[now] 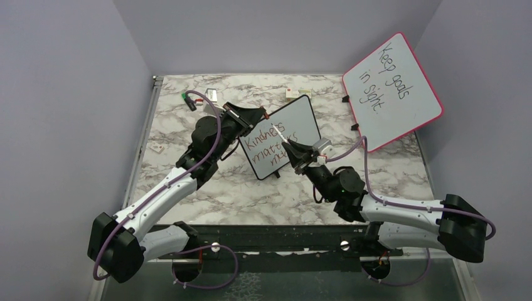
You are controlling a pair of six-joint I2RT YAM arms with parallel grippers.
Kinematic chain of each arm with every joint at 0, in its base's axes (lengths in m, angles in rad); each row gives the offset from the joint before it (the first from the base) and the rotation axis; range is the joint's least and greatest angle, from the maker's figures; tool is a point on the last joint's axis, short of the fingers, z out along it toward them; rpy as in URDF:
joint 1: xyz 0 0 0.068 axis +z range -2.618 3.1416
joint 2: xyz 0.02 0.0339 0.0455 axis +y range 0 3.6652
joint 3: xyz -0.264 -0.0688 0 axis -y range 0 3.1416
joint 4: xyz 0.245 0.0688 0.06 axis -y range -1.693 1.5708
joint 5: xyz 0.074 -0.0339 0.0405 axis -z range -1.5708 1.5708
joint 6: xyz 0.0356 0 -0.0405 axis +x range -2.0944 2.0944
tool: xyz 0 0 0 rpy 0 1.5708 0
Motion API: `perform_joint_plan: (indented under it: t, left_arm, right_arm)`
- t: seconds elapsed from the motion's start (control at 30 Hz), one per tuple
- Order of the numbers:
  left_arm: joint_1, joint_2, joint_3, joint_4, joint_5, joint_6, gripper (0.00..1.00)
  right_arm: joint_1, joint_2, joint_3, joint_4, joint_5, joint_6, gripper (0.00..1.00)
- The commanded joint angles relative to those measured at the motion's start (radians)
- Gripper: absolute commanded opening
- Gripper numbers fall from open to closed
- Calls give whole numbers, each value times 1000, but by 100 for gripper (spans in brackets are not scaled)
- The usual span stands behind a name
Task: Write a sentence on the whiteboard
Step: Close the whiteboard marker at the center of the board.
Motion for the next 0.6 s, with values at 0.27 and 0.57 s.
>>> perform_joint_plan:
  t: [0.27,0.57]
  left_arm:
    - [-14,-4,-20,47,36,-37,0]
    - [-31,3,-19,53,48,-42,0]
  right_arm:
    - [12,11,7,74,32,-21,1]
    - [13,20,9,79,38,-23,1]
